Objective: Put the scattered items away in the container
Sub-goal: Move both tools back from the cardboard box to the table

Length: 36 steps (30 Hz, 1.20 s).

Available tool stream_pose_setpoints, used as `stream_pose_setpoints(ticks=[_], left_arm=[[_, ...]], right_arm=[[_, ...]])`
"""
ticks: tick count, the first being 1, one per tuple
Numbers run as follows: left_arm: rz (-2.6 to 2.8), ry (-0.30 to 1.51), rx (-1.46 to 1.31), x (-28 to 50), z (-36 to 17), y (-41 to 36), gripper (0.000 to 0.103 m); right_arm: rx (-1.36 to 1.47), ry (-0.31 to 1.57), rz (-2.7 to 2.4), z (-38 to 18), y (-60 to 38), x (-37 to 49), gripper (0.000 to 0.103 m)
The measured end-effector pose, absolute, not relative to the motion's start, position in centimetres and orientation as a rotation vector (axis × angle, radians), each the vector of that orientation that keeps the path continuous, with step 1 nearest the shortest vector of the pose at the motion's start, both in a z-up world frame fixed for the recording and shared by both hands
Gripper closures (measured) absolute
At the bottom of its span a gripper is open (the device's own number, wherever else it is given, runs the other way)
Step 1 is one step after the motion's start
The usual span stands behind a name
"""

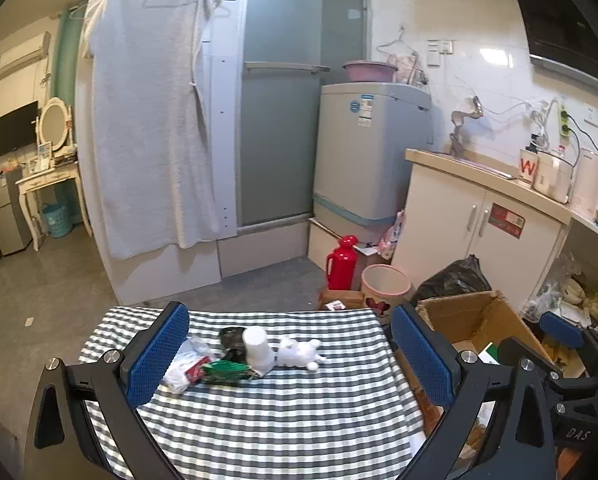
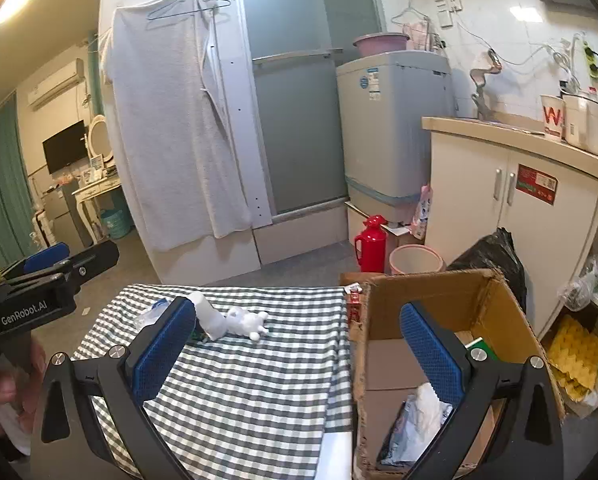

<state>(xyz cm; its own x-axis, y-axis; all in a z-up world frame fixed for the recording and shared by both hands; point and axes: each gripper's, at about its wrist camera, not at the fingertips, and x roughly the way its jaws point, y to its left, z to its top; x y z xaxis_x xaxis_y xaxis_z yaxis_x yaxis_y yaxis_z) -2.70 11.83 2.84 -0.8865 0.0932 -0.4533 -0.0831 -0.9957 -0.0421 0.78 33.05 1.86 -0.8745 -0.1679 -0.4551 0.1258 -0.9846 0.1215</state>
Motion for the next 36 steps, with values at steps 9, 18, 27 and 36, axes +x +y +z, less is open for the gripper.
stream_pose_setpoints(ticks=[9,18,27,36], left_arm=[[3.036,-0.072,-0.727,-1.9,2.7,8.4,0.0],[3.078,-0.082,-0.785,-2.4,1.9,4.4,0.0],[3.099,-0.105,-0.836,-3.2,0.5,0.5,0.0],[3.098,-0.076,-0.894,-5.0,-1.4,-1.6,0.0]], right_arm=[[0.701,-0.089,-2.856,2.2,29.7,-0.1,0.0],[0.703,-0.07,-2.857,1.6,26.4,-0.9,0.0],[0.734,-0.062,-2.833,0.5,23.5,-2.5,0.0],[0.787,-0.018,-2.811,-1.1,21.5,-4.7,0.0]])
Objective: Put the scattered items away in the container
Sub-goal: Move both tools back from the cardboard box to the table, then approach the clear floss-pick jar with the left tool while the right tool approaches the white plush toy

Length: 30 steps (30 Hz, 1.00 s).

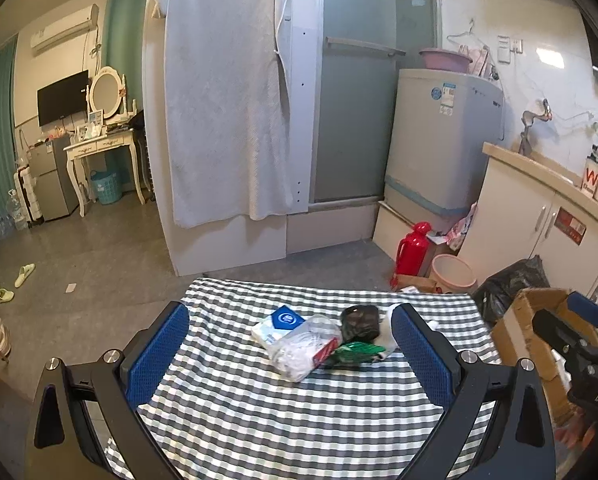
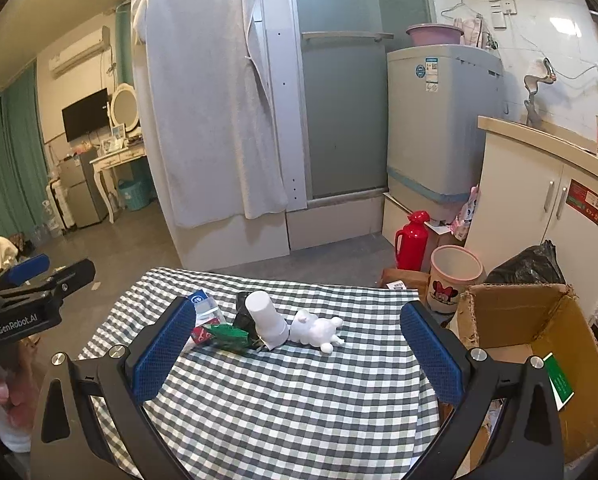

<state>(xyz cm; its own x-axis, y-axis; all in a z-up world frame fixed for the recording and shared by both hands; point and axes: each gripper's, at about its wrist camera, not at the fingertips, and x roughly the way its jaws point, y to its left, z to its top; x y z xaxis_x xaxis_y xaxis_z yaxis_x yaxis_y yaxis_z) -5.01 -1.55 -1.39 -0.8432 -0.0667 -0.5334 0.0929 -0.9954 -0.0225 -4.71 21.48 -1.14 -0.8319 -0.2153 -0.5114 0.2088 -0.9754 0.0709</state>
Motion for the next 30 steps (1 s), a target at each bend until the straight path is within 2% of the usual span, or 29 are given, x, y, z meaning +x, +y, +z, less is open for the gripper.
stream_pose_setpoints(ticks=[5,19,25,30], left_arm=[[-2.937,0.048,0.886,-6.1,-2.8,-2.2,0.0],[-2.936,0.034,0.986,-9.5,-6.5,-3.2,0.0],[-2.933,0.024,1.032,-10.7,-8.2,-3.3,0.0],[-2.935,0.028,1.078,-11.8,-9.7,-3.7,0.0]], right_arm=[[0.812,-0.028,-2.801,-2.0,20.6,-5.8,0.0],[0.848,0.144,-2.733,-4.9,17.0,-9.0,0.0],[0.89,0.083,-2.648,-6.6,16.9,-10.9,0.0],[0.926,0.182,-2.653,-8.0,16.1,-12.3,0.0]])
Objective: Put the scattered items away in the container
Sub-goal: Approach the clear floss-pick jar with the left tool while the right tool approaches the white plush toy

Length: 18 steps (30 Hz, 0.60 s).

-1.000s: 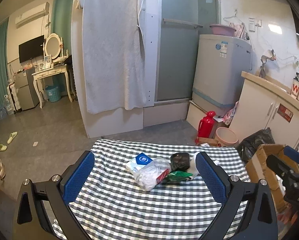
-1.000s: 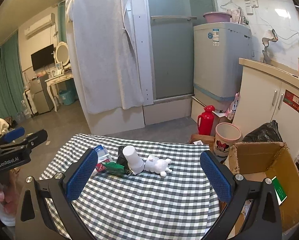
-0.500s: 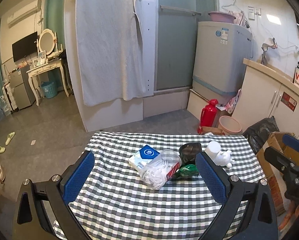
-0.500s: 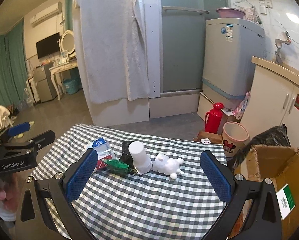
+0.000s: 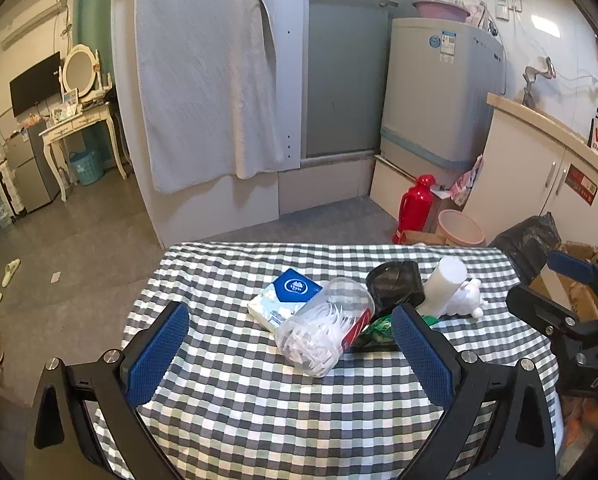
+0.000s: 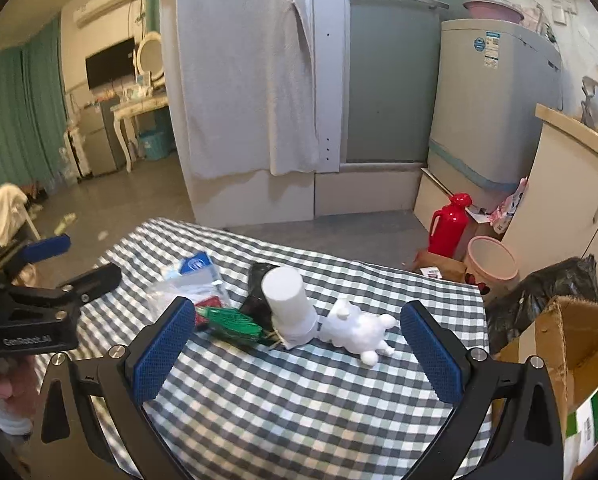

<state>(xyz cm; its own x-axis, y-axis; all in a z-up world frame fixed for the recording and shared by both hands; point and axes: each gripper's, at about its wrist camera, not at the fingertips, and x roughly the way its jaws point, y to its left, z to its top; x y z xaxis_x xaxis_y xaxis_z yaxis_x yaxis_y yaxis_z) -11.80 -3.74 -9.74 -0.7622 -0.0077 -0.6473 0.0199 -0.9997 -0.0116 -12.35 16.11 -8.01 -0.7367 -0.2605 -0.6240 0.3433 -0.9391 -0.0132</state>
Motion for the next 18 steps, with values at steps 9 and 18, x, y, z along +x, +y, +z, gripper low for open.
stream_pose_setpoints(ticks=[9,18], left_arm=[[-2.921,0.043,1.171,-13.9,-12.5,-4.2,0.0],[-2.914,0.029,1.228,-15.7,-14.3,-3.7,0.0]], right_arm=[[0.969,0.243,-2.631,-10.1,15.4,-14.5,0.0],[1.046,0.252,-2.638,-12.1,16.5,-16.2,0.0]])
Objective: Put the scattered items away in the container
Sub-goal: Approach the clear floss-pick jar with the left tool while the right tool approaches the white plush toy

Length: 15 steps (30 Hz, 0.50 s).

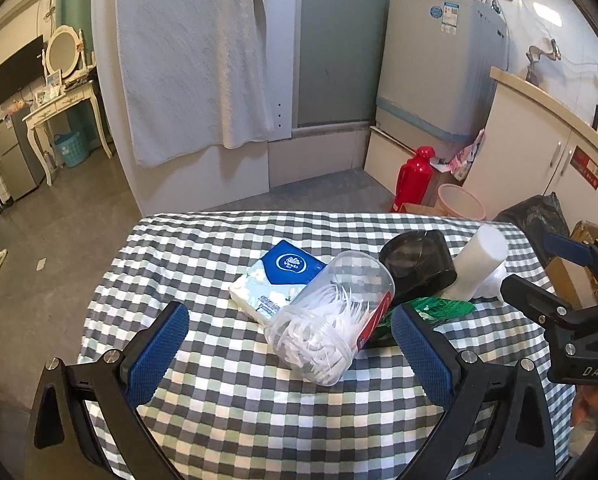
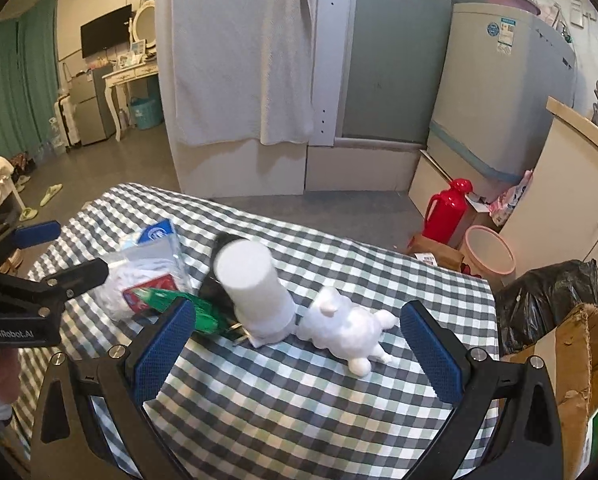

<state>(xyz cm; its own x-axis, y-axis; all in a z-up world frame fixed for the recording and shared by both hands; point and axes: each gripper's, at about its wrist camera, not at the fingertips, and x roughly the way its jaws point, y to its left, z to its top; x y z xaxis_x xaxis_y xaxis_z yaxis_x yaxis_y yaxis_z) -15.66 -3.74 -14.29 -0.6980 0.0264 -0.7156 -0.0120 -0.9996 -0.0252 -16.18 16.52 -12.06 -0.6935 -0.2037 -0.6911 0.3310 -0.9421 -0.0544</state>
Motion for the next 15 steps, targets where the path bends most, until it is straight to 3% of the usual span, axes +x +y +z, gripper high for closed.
stream_pose_setpoints(ticks=[15], left_arm=[[2.829,-0.03,-1.272,-17.5,-16.5,-3.2,0.0]], right_arm=[[1.237,0.148,-2.706,-15.1,19.8,-19.5,0.0]])
